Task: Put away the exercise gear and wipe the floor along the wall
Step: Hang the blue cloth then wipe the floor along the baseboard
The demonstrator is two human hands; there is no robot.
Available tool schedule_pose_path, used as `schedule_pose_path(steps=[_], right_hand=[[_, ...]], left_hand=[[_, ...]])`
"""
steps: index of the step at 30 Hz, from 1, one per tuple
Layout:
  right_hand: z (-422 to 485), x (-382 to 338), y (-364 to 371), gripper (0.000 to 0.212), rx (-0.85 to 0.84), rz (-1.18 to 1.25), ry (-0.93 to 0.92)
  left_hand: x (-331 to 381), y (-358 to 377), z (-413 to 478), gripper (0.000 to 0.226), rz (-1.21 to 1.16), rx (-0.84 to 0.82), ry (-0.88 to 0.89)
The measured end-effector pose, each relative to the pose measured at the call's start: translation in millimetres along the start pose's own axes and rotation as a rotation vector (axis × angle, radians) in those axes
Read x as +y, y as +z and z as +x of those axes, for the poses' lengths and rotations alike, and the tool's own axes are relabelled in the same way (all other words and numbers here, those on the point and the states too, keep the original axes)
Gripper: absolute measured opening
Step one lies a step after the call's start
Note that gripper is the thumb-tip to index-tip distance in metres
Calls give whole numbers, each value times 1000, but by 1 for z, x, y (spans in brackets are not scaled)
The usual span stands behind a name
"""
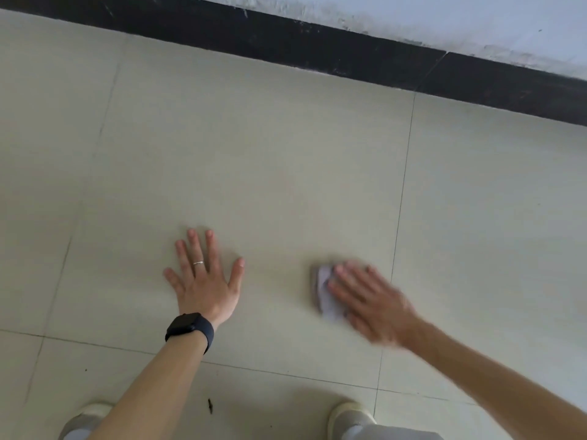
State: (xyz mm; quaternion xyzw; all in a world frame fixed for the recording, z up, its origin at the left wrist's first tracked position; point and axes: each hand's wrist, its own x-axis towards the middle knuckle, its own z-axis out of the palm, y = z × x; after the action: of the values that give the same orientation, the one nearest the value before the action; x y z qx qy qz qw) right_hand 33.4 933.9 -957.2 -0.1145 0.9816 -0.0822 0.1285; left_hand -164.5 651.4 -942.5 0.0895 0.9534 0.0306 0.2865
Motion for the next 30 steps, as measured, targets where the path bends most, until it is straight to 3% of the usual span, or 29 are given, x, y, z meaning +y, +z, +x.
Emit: schedule_pose_path(steps=[4,6,7,10,14,17,20,22,26,27,28,30], right_hand=[[93,65,-24,67,182,145,834],[150,75,-43,68,219,237,1020],[177,69,-51,68,213,276,1016],[225,9,-52,65,241,217,686],[209,-119,-25,65,48,127,-47],[188,-158,-12,64,-74,43,-423],[211,-136,-15,62,-112,-57,-663],[248,-115,-28,63,-73,-127,-624],[330,-125,-57,68,-45,-80,-73],[337,-141,-58,68,-40,-56,-11],[336,-159,-55,68,-38,-42,-23],[309,-191,-42,66,-66,-59,-233]], left_hand=[[0,0,0,79,-18,28,4],[-1,-6,0,78,-33,15,14],[-3,-10,1,77,-47,10,25],[-20,-26,1,71,-97,69,112],[-75,-45,2,66,-121,166,140],[-128,-48,-7,68,-71,136,10],[-175,-42,-22,67,-53,85,-148],[-198,-38,-29,66,-55,88,-200],[-220,-33,-37,63,-107,113,-185],[-222,-33,-38,63,-130,125,-180],[-224,-34,-38,62,-162,139,-186],[-229,-37,-39,61,-204,164,-225]])
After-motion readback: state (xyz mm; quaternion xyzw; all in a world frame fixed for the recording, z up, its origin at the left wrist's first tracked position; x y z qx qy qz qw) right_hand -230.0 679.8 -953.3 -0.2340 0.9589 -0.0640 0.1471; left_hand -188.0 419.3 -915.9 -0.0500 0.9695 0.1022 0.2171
